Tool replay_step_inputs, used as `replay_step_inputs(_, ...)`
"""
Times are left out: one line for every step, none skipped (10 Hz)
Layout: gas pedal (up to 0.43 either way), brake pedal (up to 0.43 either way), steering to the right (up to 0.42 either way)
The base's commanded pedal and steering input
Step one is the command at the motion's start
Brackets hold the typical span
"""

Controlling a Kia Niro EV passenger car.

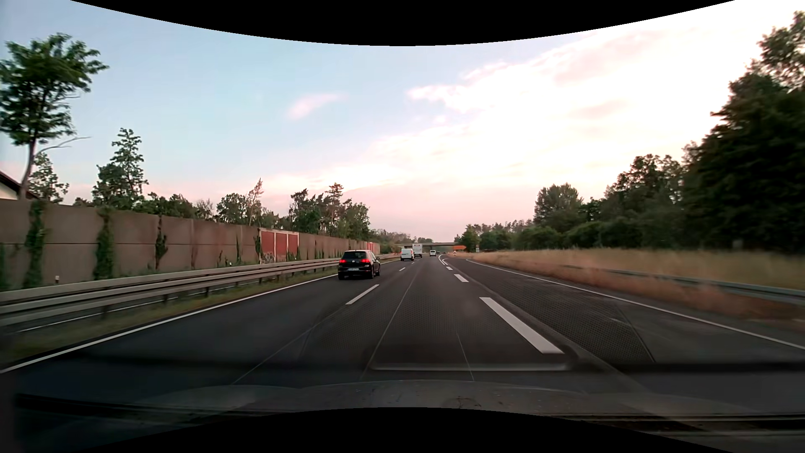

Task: Follow the waypoints while adhering to traffic rules and regulations

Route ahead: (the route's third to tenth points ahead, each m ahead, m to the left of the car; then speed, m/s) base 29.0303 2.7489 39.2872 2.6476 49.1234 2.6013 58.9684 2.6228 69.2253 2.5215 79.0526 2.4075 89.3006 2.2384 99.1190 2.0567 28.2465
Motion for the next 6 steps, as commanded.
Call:
replay_step_inputs(0.138,0.0,-0.002)
replay_step_inputs(0.138,0.0,-0.002)
replay_step_inputs(0.138,0.0,-0.002)
replay_step_inputs(0.138,0.0,-0.002)
replay_step_inputs(0.138,0.0,-0.002)
replay_step_inputs(0.138,0.0,-0.002)
